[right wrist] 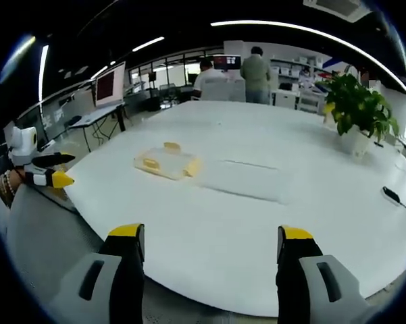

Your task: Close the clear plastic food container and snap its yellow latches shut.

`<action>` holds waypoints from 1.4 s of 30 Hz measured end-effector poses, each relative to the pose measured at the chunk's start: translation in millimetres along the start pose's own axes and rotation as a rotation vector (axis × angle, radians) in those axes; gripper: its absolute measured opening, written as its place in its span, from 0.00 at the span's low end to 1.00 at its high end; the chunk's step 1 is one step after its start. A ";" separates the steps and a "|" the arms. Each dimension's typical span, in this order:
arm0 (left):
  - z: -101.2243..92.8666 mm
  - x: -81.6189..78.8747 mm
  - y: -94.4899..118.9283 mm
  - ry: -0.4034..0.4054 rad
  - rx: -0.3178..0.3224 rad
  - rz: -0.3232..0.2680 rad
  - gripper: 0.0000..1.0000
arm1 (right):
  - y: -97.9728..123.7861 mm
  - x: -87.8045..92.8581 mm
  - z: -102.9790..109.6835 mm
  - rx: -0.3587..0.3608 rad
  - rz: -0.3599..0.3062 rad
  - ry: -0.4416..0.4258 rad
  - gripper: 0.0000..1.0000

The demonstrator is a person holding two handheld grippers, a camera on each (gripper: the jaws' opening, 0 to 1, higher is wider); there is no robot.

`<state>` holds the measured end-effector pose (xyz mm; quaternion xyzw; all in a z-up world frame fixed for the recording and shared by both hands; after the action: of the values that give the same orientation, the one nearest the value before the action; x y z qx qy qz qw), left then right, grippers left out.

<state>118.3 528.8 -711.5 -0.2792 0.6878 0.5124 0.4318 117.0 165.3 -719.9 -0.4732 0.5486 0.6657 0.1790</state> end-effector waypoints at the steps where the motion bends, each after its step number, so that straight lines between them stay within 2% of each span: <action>1: 1.7 -2.7 -0.4 0.009 0.004 -0.008 0.83 | -0.2 -0.5 0.4 -0.005 0.001 0.008 0.79; 3: 4.3 -7.5 -1.7 0.030 0.011 -0.021 0.83 | -1.5 -0.8 1.8 -0.026 0.014 0.021 0.79; 6: 8.3 -14.7 -7.2 0.008 0.014 -0.009 0.84 | -3.1 -2.2 1.1 -0.032 0.029 0.059 0.78; 15: 9.4 -32.5 -33.5 -0.057 0.098 -0.015 0.82 | -12.2 -25.5 -8.4 -0.064 -0.031 0.114 0.73; 18: 15.8 -36.6 -42.8 -0.129 0.090 0.016 0.84 | -21.7 -36.9 -13.4 -0.067 -0.047 0.146 0.71; 21: 21.3 -43.5 -54.1 -0.165 0.098 0.019 0.83 | -34.0 -51.1 -16.5 -0.087 -0.082 0.163 0.69; 23: 24.5 -45.6 -59.8 -0.203 0.098 0.023 0.84 | -42.1 -57.0 -18.3 -0.087 -0.079 0.177 0.71; 24: 27.5 -46.2 -66.5 -0.263 0.103 0.034 0.88 | -48.4 -60.0 -19.5 -0.091 -0.066 0.194 0.73; 25: 30.4 -43.7 -73.4 -0.307 0.105 0.075 0.89 | -52.9 -62.0 -19.9 -0.101 -0.058 0.214 0.73; 27: 35.4 -43.6 -83.8 -0.375 0.106 0.114 0.84 | -60.5 -68.0 -21.1 -0.106 -0.055 0.273 0.70; 28: 37.0 -45.2 -88.0 -0.400 0.110 0.115 0.80 | -66.3 -72.5 -21.7 -0.103 -0.051 0.319 0.68; 31: 39.2 -48.4 -99.4 -0.420 0.134 0.116 0.79 | -78.3 -80.4 -20.2 -0.111 -0.031 0.407 0.67; 32: 40.1 -50.6 -106.9 -0.425 0.160 0.122 0.79 | -86.8 -85.0 -19.4 -0.112 -0.016 0.469 0.67; 35: 43.9 -54.2 -119.7 -0.445 0.168 0.137 0.79 | -101.5 -91.1 -16.0 -0.133 0.002 0.551 0.64; 42: 54.6 -63.5 -145.6 -0.535 0.173 0.157 0.78 | -130.8 -102.4 -11.9 -0.157 0.025 0.677 0.62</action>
<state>285.4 530.3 -728.8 -0.0423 0.6103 0.5390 0.5790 271.2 227.1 -708.1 -0.6727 0.5296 0.5134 -0.0584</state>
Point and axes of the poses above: the point that each gripper's makers call its tool centre point, and the gripper's own axes: y roughly backward along the fingers, z roughly to its left, x roughly out of its underside, the point moved 7 cm from there along y, roughly backward along the fingers, and after that the axes turned 7 degrees about y, right-handed, at the moved point
